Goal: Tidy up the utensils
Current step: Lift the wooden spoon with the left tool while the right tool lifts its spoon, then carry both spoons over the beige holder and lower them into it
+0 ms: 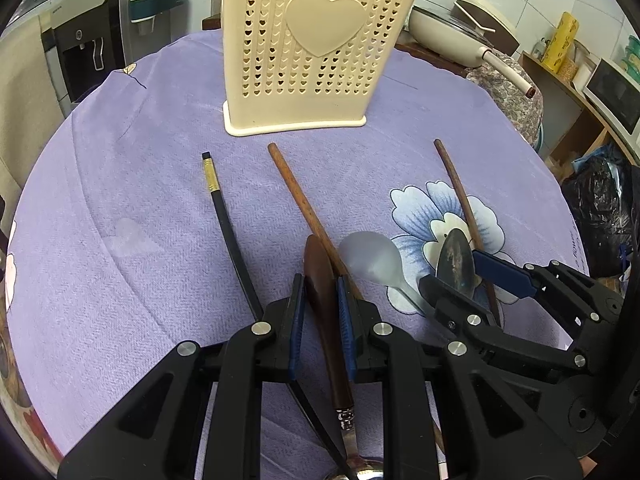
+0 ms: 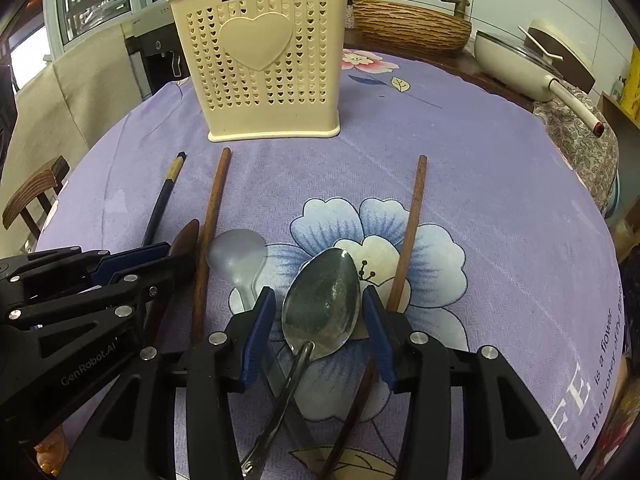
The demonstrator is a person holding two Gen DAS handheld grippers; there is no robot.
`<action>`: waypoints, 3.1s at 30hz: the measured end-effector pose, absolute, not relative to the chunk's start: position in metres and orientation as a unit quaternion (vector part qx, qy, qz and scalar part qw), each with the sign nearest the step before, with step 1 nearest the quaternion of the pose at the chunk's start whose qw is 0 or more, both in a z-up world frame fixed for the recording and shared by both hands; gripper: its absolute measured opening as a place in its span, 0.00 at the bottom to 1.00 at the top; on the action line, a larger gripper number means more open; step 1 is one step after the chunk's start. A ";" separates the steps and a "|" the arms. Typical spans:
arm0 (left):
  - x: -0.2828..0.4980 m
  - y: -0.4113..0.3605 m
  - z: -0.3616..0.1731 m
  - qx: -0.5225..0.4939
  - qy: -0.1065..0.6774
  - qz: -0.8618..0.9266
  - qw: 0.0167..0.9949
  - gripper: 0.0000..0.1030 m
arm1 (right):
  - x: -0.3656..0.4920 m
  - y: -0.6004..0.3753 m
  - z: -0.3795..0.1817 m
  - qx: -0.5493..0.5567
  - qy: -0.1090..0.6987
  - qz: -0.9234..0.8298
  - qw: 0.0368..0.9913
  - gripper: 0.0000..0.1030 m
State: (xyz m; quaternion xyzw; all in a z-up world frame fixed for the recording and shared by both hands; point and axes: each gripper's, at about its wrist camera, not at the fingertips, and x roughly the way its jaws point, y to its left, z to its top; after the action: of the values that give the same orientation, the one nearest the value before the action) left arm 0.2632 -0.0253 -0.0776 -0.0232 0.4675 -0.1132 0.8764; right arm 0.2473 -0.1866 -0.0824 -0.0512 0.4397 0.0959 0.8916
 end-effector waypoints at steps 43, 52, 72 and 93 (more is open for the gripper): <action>0.243 -0.010 -0.031 -0.034 0.419 -0.116 0.900 0.11 | 0.203 -0.235 -0.005 0.052 0.348 0.209 0.912 0.36; 0.254 -0.021 -0.070 -0.029 0.463 -0.121 0.877 0.21 | 0.203 -0.238 -0.006 0.053 0.350 0.208 0.912 0.36; 0.276 -0.034 -0.069 -0.010 0.456 -0.094 0.885 0.15 | 0.198 -0.237 -0.004 0.057 0.344 0.206 0.914 0.36; 0.194 0.002 0.029 -0.066 0.345 -0.148 0.925 0.15 | 0.185 -0.236 0.015 0.046 0.315 0.217 0.923 0.36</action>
State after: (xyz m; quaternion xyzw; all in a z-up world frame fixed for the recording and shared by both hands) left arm 0.1941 0.0019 0.0291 -0.0664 0.3449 -0.1481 0.9245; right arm 0.1851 -0.2355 0.0147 0.0457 0.3152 0.2172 0.9227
